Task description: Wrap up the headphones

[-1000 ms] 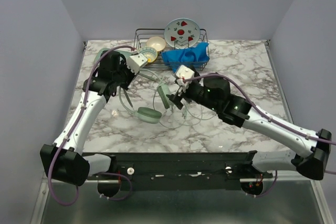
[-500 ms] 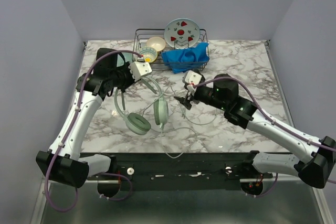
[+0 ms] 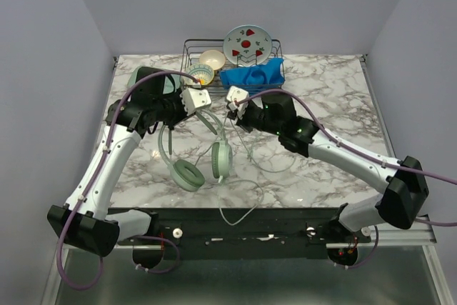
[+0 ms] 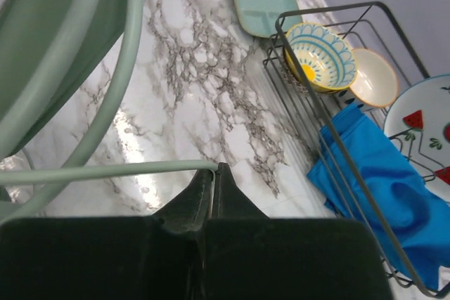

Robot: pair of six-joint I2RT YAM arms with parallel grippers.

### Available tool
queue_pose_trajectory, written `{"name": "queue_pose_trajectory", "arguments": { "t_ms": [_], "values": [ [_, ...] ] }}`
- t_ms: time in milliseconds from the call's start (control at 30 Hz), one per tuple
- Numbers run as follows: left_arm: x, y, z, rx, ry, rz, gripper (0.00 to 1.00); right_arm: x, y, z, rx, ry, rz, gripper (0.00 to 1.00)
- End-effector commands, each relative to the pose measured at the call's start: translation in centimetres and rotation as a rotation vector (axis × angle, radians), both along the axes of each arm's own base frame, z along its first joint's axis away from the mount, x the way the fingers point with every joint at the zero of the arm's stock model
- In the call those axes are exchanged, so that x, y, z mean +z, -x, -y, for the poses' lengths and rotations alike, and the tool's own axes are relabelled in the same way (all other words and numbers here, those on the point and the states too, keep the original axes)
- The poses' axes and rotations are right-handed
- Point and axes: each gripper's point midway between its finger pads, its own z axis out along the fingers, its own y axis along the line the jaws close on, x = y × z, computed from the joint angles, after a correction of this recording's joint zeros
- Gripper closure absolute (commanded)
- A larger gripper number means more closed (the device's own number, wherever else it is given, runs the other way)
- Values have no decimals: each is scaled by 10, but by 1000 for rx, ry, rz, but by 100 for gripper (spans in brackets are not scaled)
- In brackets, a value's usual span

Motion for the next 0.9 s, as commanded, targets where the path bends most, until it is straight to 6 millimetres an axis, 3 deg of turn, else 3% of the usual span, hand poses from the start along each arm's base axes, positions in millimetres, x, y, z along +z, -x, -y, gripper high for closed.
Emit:
{"name": "queue_pose_trajectory", "arguments": {
  "t_ms": [0,67,100,133,200,233,300,333,367,467,533,567,767,800,833,867],
  "values": [
    [3,-28,-14,242,35,6,100,46,3,14,-44,-101,101,99],
    [-14,-52,-34,397,-16,-7,100,55,9,24,-61,-123,115,99],
    [-12,-65,-44,459,5,6,100,53,10,31,-84,-122,115,99],
    [-20,-76,-49,524,35,-35,100,70,17,42,-94,-159,140,99],
    [-9,-97,-58,601,97,-8,100,74,30,50,-77,-180,149,99],
    [-11,-108,-68,666,129,-23,100,90,41,58,-63,-218,179,99],
    [0,-125,-77,726,165,19,100,100,60,62,1,-260,207,99],
    [-3,-132,-83,754,169,14,100,96,67,64,26,-269,209,99],
    [-1,-136,-85,785,199,6,100,106,79,71,53,-297,239,99],
    [15,-146,-83,807,308,-5,100,92,95,77,103,-284,244,99],
    [34,-148,-81,797,376,5,100,77,90,85,51,-265,236,99],
    [42,-148,-83,806,395,16,100,60,89,88,34,-244,215,99],
    [106,-145,-99,865,516,156,100,19,89,108,-58,-242,161,99],
    [119,-141,-98,855,535,174,100,4,79,118,-145,-216,148,94],
    [132,-133,-96,837,553,190,100,-6,72,123,-195,-197,130,61],
    [140,-127,-92,813,569,191,100,-14,63,131,-271,-181,112,42]
  ]
}}
